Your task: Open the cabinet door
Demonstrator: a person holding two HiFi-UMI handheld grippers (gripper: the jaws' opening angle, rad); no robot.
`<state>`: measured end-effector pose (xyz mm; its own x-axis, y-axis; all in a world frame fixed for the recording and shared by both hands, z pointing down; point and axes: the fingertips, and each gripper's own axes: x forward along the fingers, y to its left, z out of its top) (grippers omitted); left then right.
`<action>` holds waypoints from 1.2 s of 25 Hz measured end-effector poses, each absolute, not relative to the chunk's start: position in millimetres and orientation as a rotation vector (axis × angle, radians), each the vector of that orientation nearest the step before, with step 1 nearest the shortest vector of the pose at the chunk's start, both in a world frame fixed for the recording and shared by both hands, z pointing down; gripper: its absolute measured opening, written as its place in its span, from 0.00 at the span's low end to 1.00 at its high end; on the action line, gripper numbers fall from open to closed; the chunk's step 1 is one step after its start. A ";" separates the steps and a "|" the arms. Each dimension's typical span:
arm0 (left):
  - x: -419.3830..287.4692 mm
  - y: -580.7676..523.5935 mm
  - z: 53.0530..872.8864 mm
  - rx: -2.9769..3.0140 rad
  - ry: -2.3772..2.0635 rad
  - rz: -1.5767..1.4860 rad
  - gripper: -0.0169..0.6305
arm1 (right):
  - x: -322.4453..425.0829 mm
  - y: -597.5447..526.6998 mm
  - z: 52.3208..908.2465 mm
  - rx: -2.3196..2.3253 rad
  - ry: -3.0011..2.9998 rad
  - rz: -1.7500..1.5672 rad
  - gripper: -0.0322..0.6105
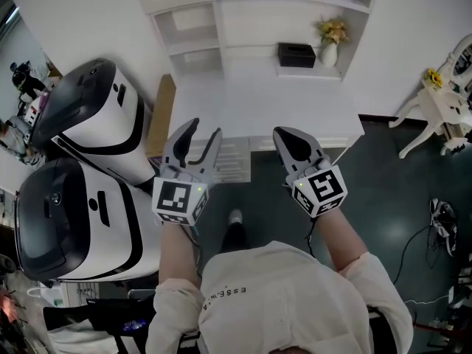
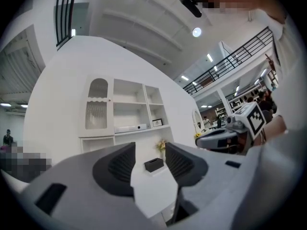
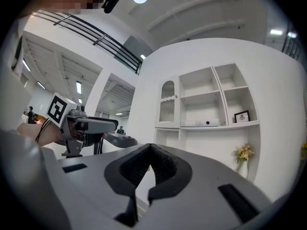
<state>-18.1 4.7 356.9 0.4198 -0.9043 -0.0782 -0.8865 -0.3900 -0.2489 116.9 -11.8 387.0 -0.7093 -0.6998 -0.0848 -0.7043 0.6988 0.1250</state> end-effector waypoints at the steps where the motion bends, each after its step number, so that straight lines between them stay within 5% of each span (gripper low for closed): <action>1: -25.7 -8.5 355.5 -2.429 1.564 -0.093 0.30 | 109.4 -24.1 385.9 -1.191 2.869 0.231 0.06; 18: -151.8 -210.1 322.4 -2.457 1.502 -0.004 0.29 | -21.6 -230.2 353.5 -1.230 2.845 0.284 0.06; 30: -140.1 -316.6 302.1 -2.414 1.488 -0.052 0.29 | -18.9 -342.9 344.2 -1.174 2.850 0.285 0.06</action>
<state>-140.1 -316.6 302.1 0.4614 -0.8779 -0.1276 -0.8670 -0.4157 -0.2747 -18.9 -342.9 344.2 -0.7116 -0.6936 -0.1122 -0.7020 0.6958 0.1518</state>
